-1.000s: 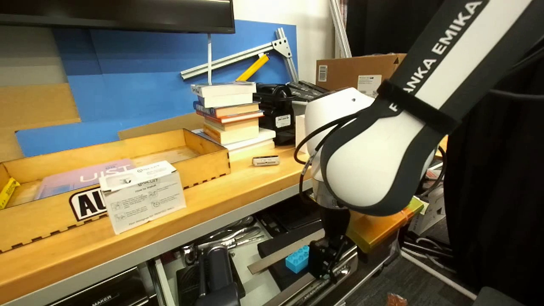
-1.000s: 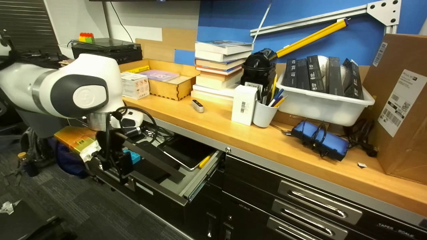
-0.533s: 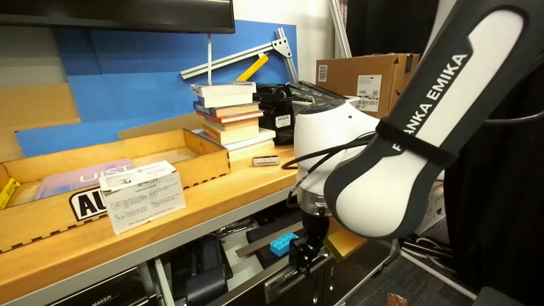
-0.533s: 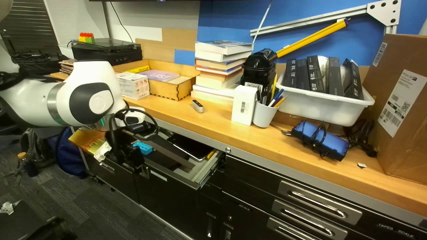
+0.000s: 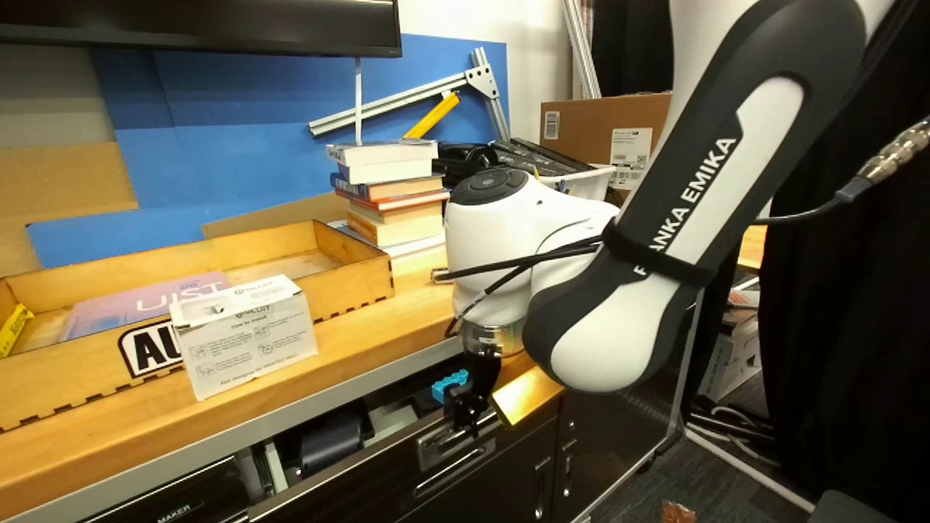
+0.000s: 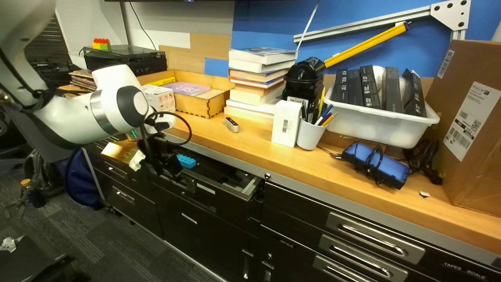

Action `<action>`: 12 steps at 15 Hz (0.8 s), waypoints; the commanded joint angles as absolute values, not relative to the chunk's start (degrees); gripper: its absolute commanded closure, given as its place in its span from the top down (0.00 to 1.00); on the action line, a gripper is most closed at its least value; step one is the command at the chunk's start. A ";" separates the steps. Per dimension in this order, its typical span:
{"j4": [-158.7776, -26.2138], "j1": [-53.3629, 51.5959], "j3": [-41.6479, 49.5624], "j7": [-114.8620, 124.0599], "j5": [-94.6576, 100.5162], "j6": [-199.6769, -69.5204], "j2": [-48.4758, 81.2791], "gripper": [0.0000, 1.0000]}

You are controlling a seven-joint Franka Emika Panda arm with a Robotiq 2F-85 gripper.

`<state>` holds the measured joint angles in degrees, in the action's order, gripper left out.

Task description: Pick up the blue object from the counter and put it in the open drawer and close it

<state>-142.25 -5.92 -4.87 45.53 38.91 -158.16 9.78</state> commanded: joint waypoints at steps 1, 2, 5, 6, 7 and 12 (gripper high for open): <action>-135.06 -8.49 -3.67 53.99 45.34 -159.54 15.24 1.00; -133.77 -9.01 -3.55 55.79 46.72 -159.44 16.32 1.00; -130.27 -11.17 -3.19 61.43 51.28 -159.43 18.89 1.00; -129.11 -12.06 -2.95 63.66 53.14 -159.51 19.58 1.00; -128.13 -12.78 -2.87 65.43 54.46 -159.46 20.23 1.00; -122.72 -16.86 -1.33 75.90 64.55 -158.57 23.37 1.00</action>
